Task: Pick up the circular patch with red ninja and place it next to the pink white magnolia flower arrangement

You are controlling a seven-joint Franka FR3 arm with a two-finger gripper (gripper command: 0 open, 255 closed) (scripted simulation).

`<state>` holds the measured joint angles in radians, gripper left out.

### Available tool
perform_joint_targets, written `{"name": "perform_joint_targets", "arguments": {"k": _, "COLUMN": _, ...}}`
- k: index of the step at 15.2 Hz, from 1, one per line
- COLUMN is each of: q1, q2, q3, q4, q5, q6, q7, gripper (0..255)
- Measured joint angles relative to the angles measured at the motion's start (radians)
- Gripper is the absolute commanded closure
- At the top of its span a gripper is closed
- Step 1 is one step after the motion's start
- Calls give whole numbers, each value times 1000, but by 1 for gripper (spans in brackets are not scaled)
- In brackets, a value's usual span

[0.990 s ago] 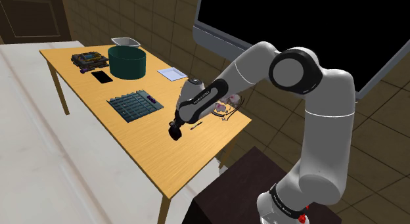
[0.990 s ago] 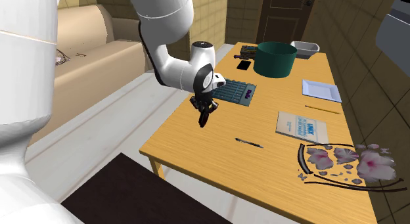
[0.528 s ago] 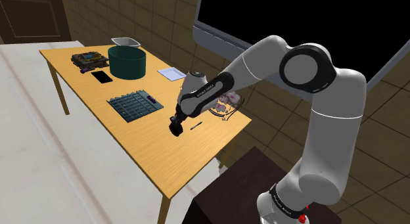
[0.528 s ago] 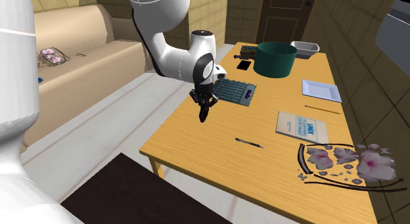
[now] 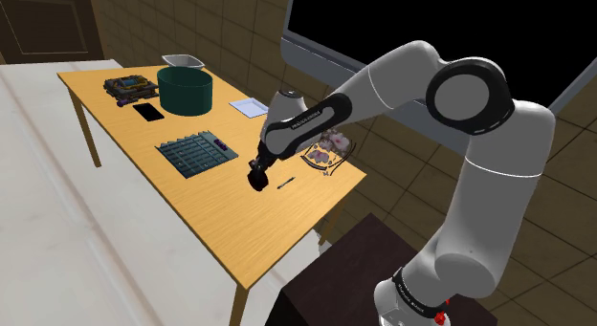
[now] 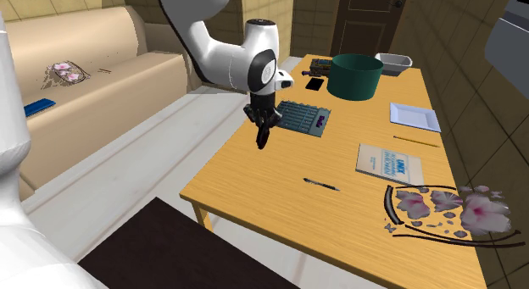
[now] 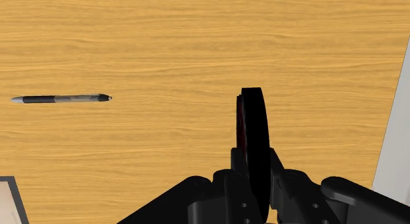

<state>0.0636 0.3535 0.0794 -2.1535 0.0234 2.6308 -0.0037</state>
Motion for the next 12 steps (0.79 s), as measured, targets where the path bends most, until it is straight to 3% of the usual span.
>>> {"name": "perform_joint_targets", "arguments": {"k": 12, "q1": -4, "q2": -114, "q3": 4, "q4": 21, "q5": 7, "q6": -135, "q7": 0, "gripper": 255}}
